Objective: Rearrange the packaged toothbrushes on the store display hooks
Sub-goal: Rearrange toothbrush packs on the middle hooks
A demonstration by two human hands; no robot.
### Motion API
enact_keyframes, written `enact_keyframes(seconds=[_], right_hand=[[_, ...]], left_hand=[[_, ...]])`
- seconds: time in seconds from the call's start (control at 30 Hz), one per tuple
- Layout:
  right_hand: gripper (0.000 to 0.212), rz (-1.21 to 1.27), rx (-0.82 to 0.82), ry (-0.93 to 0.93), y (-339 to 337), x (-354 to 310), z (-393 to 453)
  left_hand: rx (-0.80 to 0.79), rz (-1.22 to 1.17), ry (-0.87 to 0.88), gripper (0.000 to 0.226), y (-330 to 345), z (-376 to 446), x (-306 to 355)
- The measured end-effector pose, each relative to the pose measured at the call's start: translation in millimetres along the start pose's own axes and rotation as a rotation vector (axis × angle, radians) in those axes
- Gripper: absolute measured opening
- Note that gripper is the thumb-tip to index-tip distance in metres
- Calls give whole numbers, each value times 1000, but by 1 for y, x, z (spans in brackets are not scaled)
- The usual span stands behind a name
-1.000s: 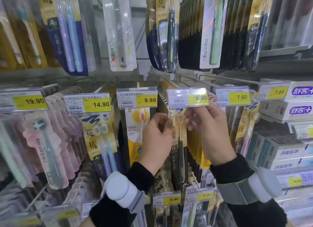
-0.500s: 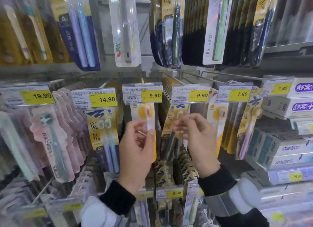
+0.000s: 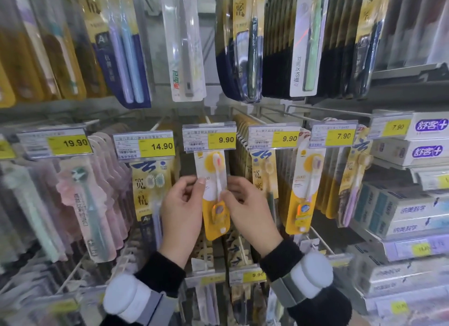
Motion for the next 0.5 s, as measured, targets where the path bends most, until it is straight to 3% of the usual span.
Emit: enact_keyframes(seconds=[0.17,0.5], right_hand=[[17,34,41,-51,-3,-6,-5],[23,104,-31,-74,-20,-22,-22]], left_hand=[[-43,-124,13,14,-2,-5,6],[-120,-215,30,22,8,-24,15]])
Point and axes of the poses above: each hand's wrist, its own z-axis towards the middle knuckle, its own y-axis out of the palm, x = y × z, the point moved 7 cm from there along z, towards the middle knuckle, and after that the axes turned 5 degrees about z, right-handed, at the moved point
